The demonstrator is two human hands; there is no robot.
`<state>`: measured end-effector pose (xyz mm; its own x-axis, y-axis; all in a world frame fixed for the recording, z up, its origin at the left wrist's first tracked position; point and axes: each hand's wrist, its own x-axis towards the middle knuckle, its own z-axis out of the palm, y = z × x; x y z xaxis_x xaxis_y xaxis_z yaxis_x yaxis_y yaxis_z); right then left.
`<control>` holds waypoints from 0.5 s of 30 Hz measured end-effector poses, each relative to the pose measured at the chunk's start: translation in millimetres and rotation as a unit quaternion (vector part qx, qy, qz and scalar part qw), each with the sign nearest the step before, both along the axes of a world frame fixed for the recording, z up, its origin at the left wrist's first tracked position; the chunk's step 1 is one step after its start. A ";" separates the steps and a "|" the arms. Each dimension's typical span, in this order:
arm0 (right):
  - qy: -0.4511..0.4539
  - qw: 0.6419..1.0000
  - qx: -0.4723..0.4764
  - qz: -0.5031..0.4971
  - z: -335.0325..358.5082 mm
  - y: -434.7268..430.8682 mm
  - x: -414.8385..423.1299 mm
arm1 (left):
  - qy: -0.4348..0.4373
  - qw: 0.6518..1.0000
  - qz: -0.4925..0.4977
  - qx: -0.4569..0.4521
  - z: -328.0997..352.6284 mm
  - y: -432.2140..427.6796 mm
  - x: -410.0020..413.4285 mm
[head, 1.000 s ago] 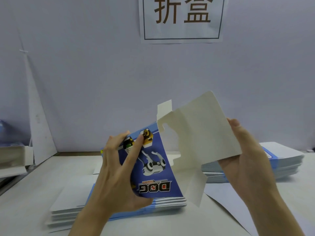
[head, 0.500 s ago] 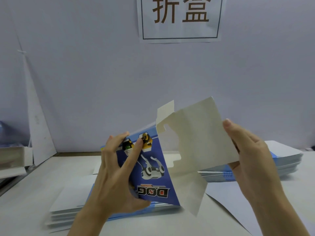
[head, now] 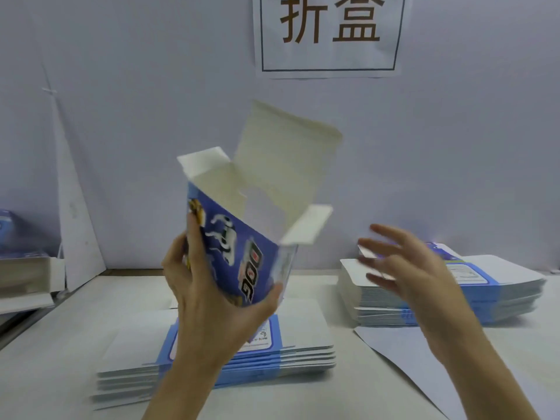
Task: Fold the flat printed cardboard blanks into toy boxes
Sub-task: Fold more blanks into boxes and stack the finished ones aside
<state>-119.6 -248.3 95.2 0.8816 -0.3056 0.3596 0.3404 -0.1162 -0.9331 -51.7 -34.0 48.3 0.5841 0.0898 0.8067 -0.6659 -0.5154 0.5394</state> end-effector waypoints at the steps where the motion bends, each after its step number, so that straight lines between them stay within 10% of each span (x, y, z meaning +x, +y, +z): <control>1: 0.034 0.995 -0.080 0.059 -3.5 1.7 -1.2 | 0.038 0.998 -0.023 -0.051 1.7 -3.8 -1.8; 5: 0.137 0.926 -0.268 0.226 -26.5 30.4 3.9 | 0.097 0.988 -0.043 -0.112 4.3 -13.1 -8.5; 15: 0.078 0.978 -0.080 0.177 -38.1 27.5 25.9 | 0.206 0.949 -0.200 -0.132 12.4 -0.5 -3.4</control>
<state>-93.7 -220.8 57.1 0.9702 0.0771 0.2297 0.2397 -0.1661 -0.9565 -55.1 -34.5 60.7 0.8747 -0.0379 0.4831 -0.4846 -0.0760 0.8714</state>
